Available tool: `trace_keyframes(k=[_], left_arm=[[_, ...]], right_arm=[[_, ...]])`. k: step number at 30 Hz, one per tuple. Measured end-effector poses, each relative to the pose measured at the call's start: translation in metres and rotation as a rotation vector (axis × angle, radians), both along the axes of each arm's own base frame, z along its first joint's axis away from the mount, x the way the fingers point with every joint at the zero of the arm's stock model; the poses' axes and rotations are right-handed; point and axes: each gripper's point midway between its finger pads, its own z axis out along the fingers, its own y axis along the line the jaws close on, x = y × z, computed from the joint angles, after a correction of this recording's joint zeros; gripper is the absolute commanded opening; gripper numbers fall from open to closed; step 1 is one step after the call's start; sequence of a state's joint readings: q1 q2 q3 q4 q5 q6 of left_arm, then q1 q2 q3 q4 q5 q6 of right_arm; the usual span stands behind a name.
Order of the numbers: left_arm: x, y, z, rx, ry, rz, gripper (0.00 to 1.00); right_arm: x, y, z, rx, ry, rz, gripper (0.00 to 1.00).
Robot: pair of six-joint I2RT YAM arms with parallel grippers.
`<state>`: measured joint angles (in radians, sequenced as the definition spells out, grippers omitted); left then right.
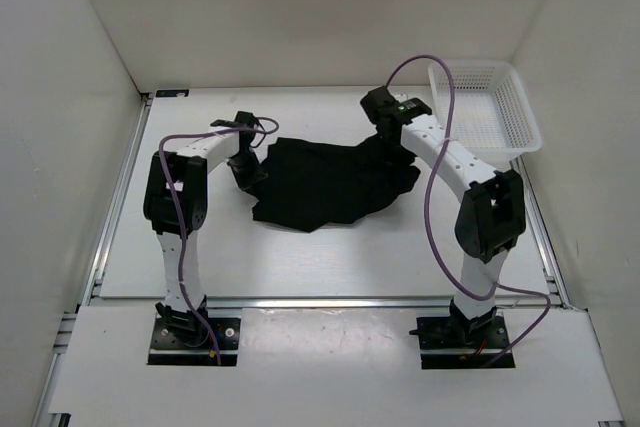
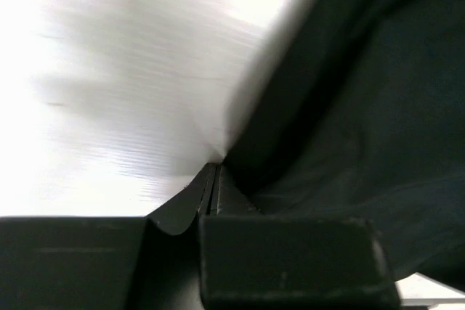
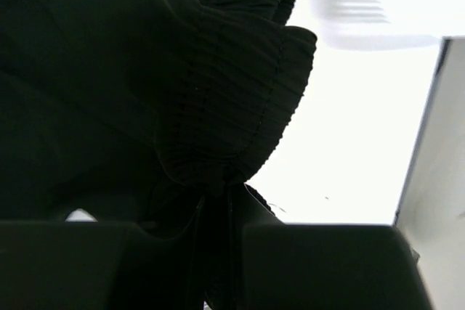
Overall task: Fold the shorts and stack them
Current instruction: Fold the shorts
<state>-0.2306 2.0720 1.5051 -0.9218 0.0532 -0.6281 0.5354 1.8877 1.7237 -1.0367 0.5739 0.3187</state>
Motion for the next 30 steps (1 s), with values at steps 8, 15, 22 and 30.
trace_keyframes(k=[8, 15, 22, 30], left_arm=[[-0.003, -0.03, 0.001, -0.021, -0.007, -0.052, 0.42], [-0.002, -0.012, 0.019, -0.013, -0.022, -0.027, 0.53], [0.011, 0.028, 0.077, -0.011, -0.141, 0.037, 0.53], [0.008, 0.057, 0.099, 0.014, -0.177, 0.097, 0.6]], right_arm=[[0.003, -0.011, 0.012, 0.008, -0.034, -0.011, 0.0], [0.011, 0.03, 0.034, 0.03, -0.091, 0.084, 0.0], [0.017, 0.106, 0.038, 0.043, -0.12, 0.221, 0.0], [0.029, 0.222, 0.018, 0.144, -0.14, 0.395, 0.95]])
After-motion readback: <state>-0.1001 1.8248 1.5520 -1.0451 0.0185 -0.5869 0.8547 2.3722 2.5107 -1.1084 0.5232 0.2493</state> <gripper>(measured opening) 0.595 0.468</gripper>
